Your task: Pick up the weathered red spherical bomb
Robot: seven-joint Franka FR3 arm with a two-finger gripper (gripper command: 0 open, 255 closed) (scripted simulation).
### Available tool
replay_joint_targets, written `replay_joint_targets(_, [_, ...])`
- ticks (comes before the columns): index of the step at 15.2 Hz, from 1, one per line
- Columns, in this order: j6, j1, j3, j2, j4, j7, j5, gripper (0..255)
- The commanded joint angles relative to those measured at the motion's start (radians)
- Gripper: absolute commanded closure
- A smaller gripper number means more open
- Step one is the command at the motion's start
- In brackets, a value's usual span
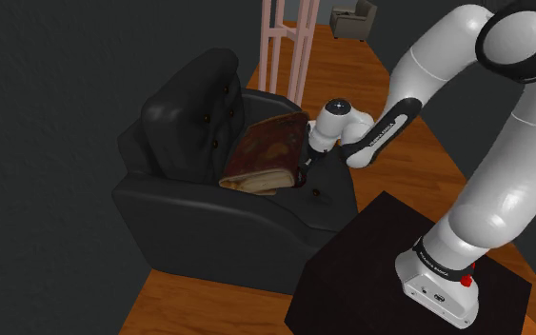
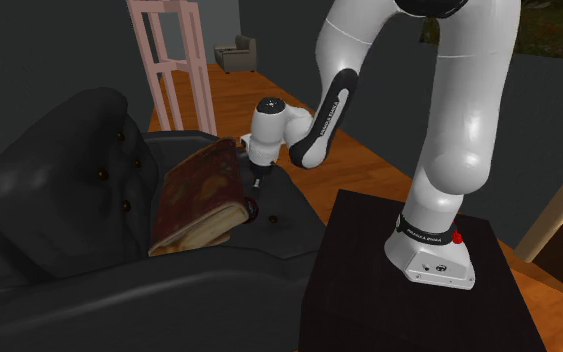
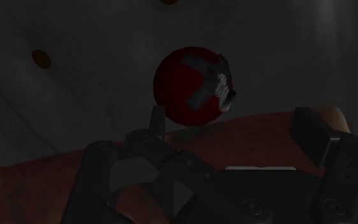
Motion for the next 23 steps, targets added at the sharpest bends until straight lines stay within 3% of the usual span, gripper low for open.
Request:
replay_joint_targets(1, [0.053,0.03,-0.05,0.085,0.057,0.102,-0.137,0])
replay_joint_targets(3, [0.1,0.082,-0.112,0.178,0.132,0.205,-0.251,0])
replay_joint_targets(10, [0.161,0.156,-0.201,0.288,0.2,0.39,-0.422,0])
replay_joint_targets(11, [0.18,0.184,-0.233,0.317,0.217,0.435,-0.458,0])
replay_joint_targets(13, [0.184,0.195,-0.243,0.318,0.216,0.429,-0.449,0])
replay_joint_targets(14, [0.178,0.181,-0.231,0.306,0.209,0.399,-0.426,255])
replay_joint_targets(16, [0.191,0.206,-0.251,0.343,0.237,0.457,-0.468,255])
replay_joint_targets(20, [0.185,0.218,-0.249,0.341,0.233,0.478,-0.478,255])
replay_joint_targets(22, [0.146,0.209,-0.207,0.284,0.188,0.382,-0.373,255])
replay_joint_targets(23, [0.177,0.178,-0.227,0.316,0.218,0.438,-0.463,255])
